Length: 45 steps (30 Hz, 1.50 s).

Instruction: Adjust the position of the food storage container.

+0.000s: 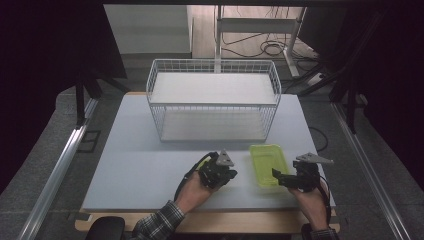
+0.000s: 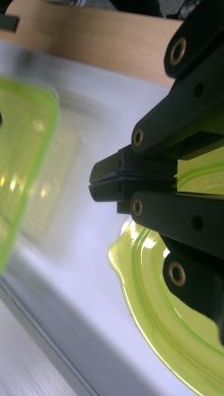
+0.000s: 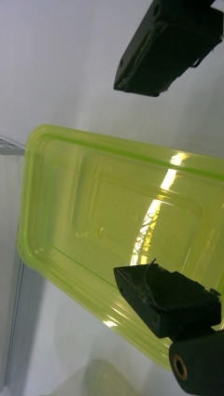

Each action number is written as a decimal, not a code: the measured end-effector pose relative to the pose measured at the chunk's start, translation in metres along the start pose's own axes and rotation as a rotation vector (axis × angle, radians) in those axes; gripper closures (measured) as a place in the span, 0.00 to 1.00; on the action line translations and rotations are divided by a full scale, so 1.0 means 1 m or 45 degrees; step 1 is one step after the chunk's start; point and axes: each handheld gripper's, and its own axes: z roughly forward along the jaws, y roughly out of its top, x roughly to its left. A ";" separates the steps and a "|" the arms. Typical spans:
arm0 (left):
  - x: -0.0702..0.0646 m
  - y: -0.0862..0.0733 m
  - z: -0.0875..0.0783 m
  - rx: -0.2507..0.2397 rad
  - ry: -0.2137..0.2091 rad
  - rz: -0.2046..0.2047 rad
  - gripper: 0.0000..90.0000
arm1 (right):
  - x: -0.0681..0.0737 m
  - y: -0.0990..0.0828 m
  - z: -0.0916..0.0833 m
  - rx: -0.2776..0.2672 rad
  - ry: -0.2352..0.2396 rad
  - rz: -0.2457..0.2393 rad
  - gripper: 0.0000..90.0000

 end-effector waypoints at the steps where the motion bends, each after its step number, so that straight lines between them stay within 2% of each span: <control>1: 0.005 -0.003 -0.004 0.001 0.019 -0.006 1.00 | 0.000 0.000 0.000 0.003 0.001 0.000 0.11; 4: 0.017 -0.012 -0.013 -0.008 0.051 -0.053 1.00 | 0.001 -0.001 0.001 0.014 0.001 -0.008 0.11; 6: 0.025 -0.018 -0.020 -0.009 0.065 -0.066 1.00 | 0.001 0.000 0.001 0.012 0.001 -0.010 0.11; 9: 0.032 -0.028 -0.029 -0.021 0.083 -0.110 1.00 | 0.001 0.000 0.002 0.012 0.000 -0.008 0.11; 29: 0.070 -0.074 -0.078 -0.016 0.225 -0.218 0.99 | 0.003 0.000 0.003 0.019 0.000 -0.014 0.11; 35: 0.083 -0.085 -0.091 -0.011 0.283 -0.238 0.99 | 0.003 0.000 0.003 0.019 0.002 -0.011 0.11; 41: 0.096 -0.096 -0.103 -0.014 0.344 -0.285 0.99 | 0.003 0.000 0.003 0.018 0.007 -0.008 0.12; 45: 0.101 -0.101 -0.109 -0.023 0.361 -0.315 0.99 | 0.004 0.001 0.003 0.018 0.013 -0.002 0.13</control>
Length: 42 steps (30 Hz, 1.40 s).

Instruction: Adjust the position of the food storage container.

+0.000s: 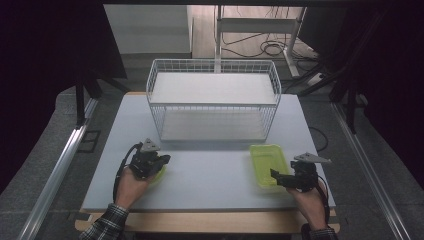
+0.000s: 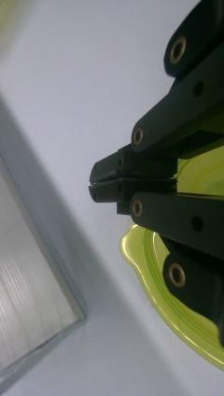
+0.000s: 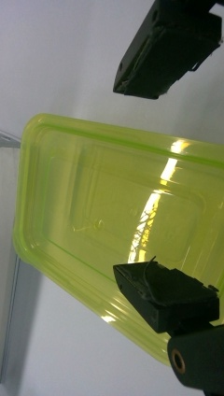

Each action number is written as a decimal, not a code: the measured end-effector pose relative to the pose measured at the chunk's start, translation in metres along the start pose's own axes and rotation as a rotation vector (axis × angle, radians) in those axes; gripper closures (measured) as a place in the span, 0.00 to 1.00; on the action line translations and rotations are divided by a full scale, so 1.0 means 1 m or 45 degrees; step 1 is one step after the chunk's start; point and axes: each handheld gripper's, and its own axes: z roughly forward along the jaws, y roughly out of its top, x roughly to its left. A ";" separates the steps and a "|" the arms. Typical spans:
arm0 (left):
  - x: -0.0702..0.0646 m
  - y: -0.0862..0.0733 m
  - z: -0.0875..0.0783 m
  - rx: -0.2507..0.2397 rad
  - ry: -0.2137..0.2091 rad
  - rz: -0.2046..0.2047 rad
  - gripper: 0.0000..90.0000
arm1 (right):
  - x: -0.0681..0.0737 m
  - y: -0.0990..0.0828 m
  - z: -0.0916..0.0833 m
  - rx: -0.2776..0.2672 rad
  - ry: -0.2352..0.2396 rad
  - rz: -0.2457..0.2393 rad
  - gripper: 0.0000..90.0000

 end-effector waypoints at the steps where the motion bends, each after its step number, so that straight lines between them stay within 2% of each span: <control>1: 0.000 0.000 0.000 -0.001 0.001 -0.003 0.99 | 0.000 0.000 0.000 -0.004 0.002 0.002 0.14; 6: -0.008 0.002 -0.003 -0.036 -0.005 0.000 0.96 | -0.001 0.006 -0.005 -0.021 0.004 0.032 0.22; 9: -0.015 0.004 -0.006 -0.076 -0.040 -0.007 0.96 | -0.005 0.010 -0.009 -0.025 0.000 0.037 0.41; 10: -0.018 0.004 -0.007 -0.093 -0.057 -0.007 0.96 | -0.008 0.012 -0.011 -0.023 0.003 0.020 0.50; 11: -0.021 0.004 -0.007 -0.113 -0.089 -0.011 0.96 | -0.010 0.013 -0.012 -0.025 0.000 -0.007 0.58; 13: -0.029 0.004 -0.006 -0.139 -0.148 -0.014 0.96 | -0.013 0.017 -0.014 -0.016 -0.008 -0.034 0.69; 17: -0.048 0.000 0.002 -0.126 -0.213 0.035 0.95 | -0.022 0.023 -0.011 0.000 -0.025 -0.059 0.86; 19: -0.056 -0.002 0.006 -0.106 -0.220 0.061 0.95 | -0.026 0.027 -0.006 0.021 -0.040 -0.073 0.91; 25: -0.067 -0.008 0.018 -0.060 -0.240 0.109 0.95 | -0.040 0.037 0.015 0.081 -0.089 -0.055 0.95; 28: -0.069 -0.010 0.021 -0.047 -0.245 0.113 0.95 | -0.042 0.040 0.027 0.112 -0.059 -0.027 0.95; 30: -0.069 -0.011 0.023 -0.037 -0.248 0.116 0.95 | -0.039 0.043 0.033 0.126 -0.059 -0.047 0.95; 38: -0.070 -0.013 0.027 -0.014 -0.255 0.118 0.95 | -0.009 0.061 0.057 0.176 0.011 -0.134 0.95; 42: -0.069 -0.013 0.027 -0.008 -0.254 0.116 0.95 | 0.017 0.071 0.073 0.216 0.087 -0.213 0.95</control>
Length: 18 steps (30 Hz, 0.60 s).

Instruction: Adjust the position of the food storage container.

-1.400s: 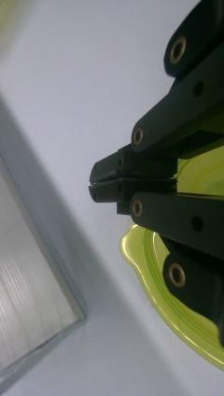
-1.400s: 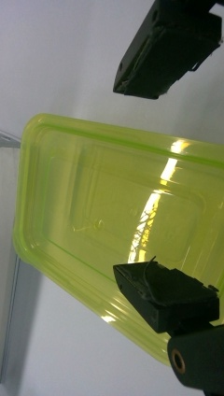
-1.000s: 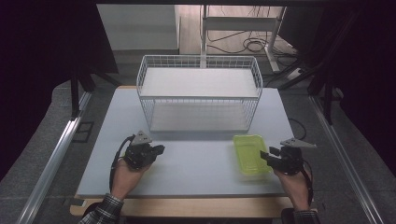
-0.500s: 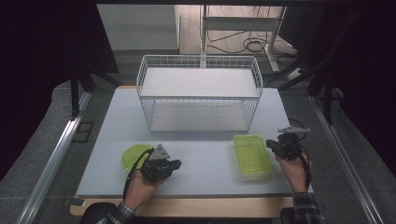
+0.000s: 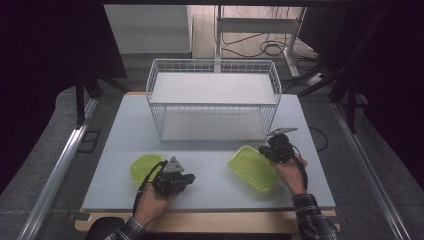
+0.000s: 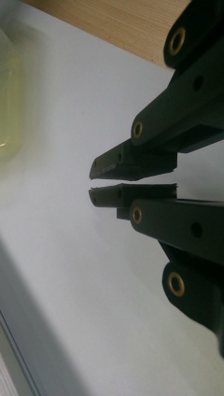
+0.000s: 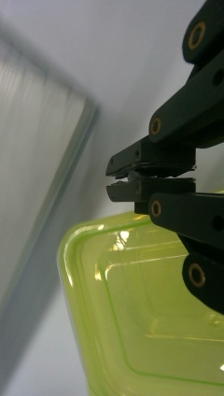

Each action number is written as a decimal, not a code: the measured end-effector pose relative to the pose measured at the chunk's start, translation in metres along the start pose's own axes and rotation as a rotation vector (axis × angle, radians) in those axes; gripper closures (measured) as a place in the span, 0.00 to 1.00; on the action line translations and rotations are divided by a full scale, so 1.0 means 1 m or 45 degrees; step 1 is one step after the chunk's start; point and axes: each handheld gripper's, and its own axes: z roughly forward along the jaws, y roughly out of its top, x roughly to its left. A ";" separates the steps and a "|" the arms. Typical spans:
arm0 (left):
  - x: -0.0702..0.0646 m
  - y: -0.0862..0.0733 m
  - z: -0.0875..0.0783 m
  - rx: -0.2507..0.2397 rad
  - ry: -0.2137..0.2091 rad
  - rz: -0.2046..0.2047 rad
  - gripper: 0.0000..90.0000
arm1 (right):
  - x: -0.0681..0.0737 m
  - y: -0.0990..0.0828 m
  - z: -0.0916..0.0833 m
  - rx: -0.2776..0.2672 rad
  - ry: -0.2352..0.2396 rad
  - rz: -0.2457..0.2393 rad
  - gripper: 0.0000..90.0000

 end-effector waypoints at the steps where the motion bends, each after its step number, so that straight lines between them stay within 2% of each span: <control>1: 0.000 0.000 0.000 0.001 0.001 0.001 0.95 | 0.006 0.003 0.003 0.005 0.014 -0.020 0.95; 6: -0.001 -0.001 0.001 0.012 0.000 0.009 0.95 | 0.038 0.013 0.017 0.034 0.101 -0.126 0.96; 8: -0.002 0.000 0.002 0.017 -0.001 0.014 0.95 | 0.046 0.015 0.015 0.025 0.110 -0.161 0.96; 11: -0.004 0.000 0.003 0.018 -0.004 0.018 0.95 | 0.044 0.012 -0.002 -0.045 0.072 -0.149 0.96; 12: -0.006 0.001 0.005 0.016 -0.008 0.023 0.96 | 0.040 0.008 -0.011 -0.070 0.057 -0.122 0.96; 15: -0.007 0.005 0.010 0.014 -0.018 0.029 0.96 | 0.031 -0.009 -0.030 -0.089 0.064 -0.078 0.95; 18: -0.011 0.013 0.020 0.012 -0.029 0.051 0.96 | 0.025 -0.031 -0.047 -0.086 0.030 -0.047 0.96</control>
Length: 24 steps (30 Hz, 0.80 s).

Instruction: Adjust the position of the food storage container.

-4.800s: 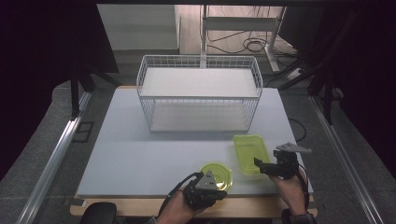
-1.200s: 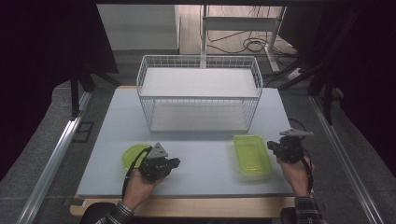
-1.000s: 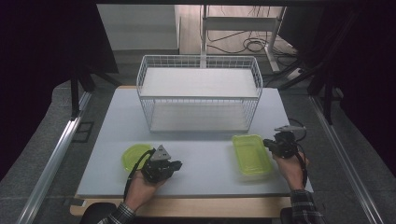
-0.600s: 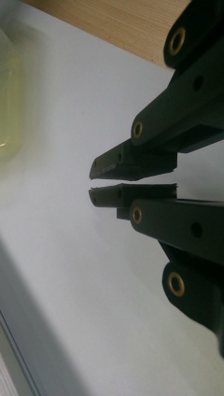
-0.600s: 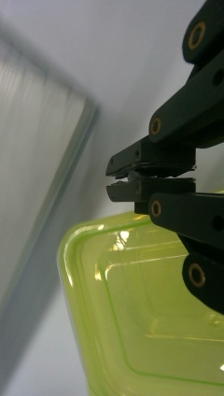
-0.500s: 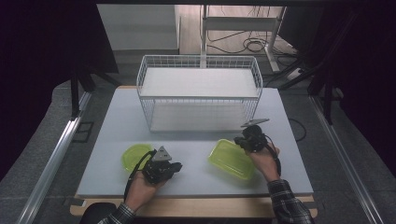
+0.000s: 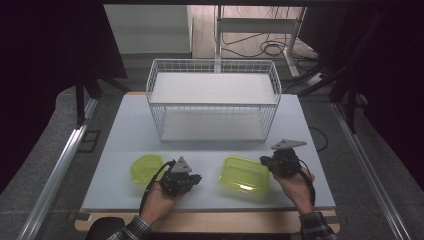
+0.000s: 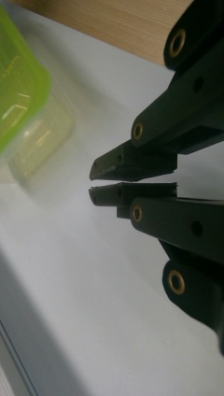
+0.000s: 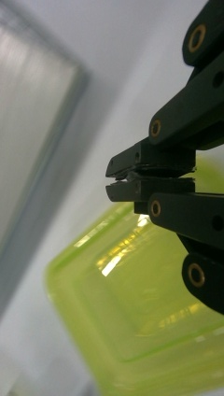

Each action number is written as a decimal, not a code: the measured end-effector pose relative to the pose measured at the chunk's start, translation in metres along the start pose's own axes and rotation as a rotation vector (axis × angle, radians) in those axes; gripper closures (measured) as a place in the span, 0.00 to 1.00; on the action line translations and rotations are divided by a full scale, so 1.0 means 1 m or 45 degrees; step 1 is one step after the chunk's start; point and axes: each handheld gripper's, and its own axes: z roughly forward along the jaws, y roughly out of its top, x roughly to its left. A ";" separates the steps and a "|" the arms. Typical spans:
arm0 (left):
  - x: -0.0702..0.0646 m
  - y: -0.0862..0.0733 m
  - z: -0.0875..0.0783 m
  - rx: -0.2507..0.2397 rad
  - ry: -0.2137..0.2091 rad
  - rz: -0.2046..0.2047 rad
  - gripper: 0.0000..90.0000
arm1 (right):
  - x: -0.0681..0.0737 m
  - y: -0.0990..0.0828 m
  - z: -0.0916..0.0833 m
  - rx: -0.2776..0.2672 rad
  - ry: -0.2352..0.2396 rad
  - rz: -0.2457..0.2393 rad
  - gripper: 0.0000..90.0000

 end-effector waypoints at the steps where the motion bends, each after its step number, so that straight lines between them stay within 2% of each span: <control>1: -0.001 0.002 0.003 0.000 0.000 0.007 0.96 | -0.002 -0.006 -0.006 -0.003 -0.022 0.020 0.96; 5: -0.004 0.019 0.020 0.002 -0.015 0.033 0.96 | -0.010 -0.027 -0.024 0.021 -0.067 0.095 0.96; 8: -0.004 0.028 0.036 0.035 -0.020 0.043 0.96 | -0.012 -0.039 -0.023 0.067 -0.045 0.140 0.95; 11: -0.006 0.030 0.045 0.054 -0.029 0.034 0.96 | -0.010 -0.043 -0.018 0.100 -0.020 0.161 0.95; 13: -0.009 0.030 0.045 0.051 -0.051 0.038 0.96 | -0.009 -0.040 -0.013 0.123 -0.010 0.162 0.94; 16: -0.014 0.028 0.042 0.073 -0.057 0.074 0.96 | -0.009 -0.035 -0.006 0.133 0.000 0.161 0.94; 19: -0.017 0.023 0.037 0.073 -0.066 0.054 0.95 | -0.008 -0.030 0.001 0.153 0.020 0.161 0.94; 21: -0.017 0.020 0.031 0.082 -0.062 0.077 0.95 | -0.007 -0.027 0.008 0.159 0.032 0.150 0.94; 22: -0.017 0.020 0.031 0.082 -0.062 0.077 0.95 | -0.007 -0.027 0.008 0.159 0.032 0.150 0.94; 24: -0.017 0.012 0.023 0.088 -0.051 0.040 0.95 | -0.002 -0.018 0.019 0.167 0.062 0.124 0.94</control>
